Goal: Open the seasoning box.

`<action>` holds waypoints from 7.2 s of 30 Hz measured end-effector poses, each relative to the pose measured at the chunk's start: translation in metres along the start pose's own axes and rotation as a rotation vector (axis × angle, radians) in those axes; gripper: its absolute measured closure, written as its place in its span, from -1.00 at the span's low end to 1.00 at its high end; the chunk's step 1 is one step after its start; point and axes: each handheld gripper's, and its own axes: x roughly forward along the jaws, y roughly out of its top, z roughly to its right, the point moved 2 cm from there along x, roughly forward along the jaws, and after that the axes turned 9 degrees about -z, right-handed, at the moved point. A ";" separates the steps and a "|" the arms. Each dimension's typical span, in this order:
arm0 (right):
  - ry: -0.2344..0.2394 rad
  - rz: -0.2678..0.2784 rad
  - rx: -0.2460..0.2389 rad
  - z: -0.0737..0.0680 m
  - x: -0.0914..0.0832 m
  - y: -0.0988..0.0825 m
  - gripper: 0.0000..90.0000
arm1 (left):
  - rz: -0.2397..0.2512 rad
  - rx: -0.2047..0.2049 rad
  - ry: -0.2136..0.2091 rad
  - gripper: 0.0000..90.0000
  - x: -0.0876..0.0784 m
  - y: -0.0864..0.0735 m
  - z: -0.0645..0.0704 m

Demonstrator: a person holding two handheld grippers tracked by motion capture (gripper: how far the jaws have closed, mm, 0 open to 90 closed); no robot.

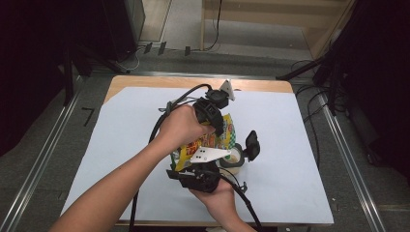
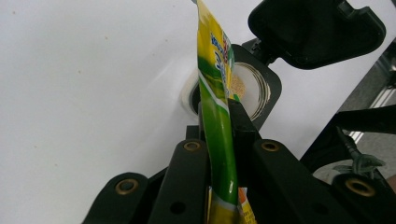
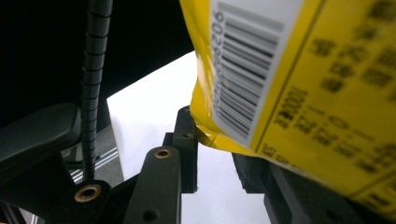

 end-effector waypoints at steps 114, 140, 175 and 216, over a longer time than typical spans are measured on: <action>-0.073 0.006 -0.039 0.002 -0.005 0.004 0.75 | 0.038 0.015 0.022 0.88 -0.005 0.010 0.008; -0.072 0.002 -0.034 0.002 -0.006 0.002 0.75 | 0.061 0.014 0.005 0.84 -0.006 0.008 0.005; -0.086 0.006 -0.044 0.003 -0.004 -0.001 0.77 | 0.070 0.032 0.015 0.85 -0.003 0.007 0.010; -0.084 -0.002 -0.037 0.003 -0.004 -0.001 0.77 | 0.064 0.032 0.008 0.85 -0.002 0.006 0.009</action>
